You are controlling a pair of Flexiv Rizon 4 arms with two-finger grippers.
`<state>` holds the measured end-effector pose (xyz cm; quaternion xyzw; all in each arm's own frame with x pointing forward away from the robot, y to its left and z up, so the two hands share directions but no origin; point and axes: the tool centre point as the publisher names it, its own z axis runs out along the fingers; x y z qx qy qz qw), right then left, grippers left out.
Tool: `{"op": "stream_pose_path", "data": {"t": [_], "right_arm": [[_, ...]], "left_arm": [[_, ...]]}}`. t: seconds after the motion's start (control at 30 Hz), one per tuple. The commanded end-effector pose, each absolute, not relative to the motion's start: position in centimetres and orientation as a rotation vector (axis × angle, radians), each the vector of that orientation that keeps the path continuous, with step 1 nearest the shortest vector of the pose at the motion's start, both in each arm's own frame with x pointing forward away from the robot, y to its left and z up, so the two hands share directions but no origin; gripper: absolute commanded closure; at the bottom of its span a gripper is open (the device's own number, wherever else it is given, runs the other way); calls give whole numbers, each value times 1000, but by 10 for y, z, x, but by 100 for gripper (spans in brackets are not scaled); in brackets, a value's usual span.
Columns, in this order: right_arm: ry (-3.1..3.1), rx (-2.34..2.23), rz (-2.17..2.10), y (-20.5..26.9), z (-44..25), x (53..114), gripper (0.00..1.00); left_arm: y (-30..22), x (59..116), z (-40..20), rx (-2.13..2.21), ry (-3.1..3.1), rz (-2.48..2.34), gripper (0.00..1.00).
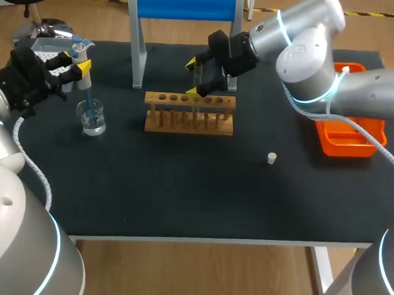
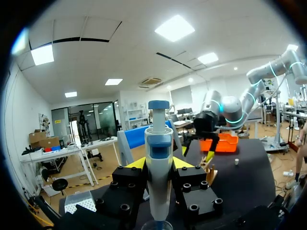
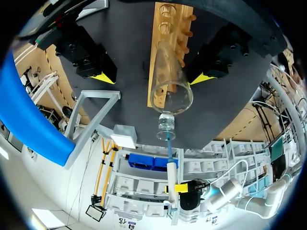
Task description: Invert the test tube, pick up the pipette, mount the tip to pipette, aspirate from beaker and dispense into the tube, eject the tip, return the pipette, and cap with the stopper.
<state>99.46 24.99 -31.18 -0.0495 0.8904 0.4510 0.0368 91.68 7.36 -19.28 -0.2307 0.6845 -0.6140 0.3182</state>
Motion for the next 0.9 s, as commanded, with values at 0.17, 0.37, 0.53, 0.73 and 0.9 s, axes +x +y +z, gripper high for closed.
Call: {"op": "stream_pose_path", "data": {"t": [0.17, 0.37, 0.53, 0.73, 0.9], "right_arm": [[2735, -152, 1383, 249, -311, 994, 0], [2735, -152, 1383, 249, -311, 994, 0], [2735, -152, 1383, 249, -311, 994, 0], [2735, -152, 1383, 249, -311, 994, 0], [2735, -152, 1383, 249, -311, 994, 0]], "left_arm": [[73, 917, -192, -608, 1801, -1615, 100], [73, 917, -192, -608, 1801, -1615, 100], [71, 914, -184, -593, 1795, -1605, 100], [66, 910, -174, -575, 1786, -1588, 100], [62, 908, -165, -558, 1789, -1567, 100]]}}
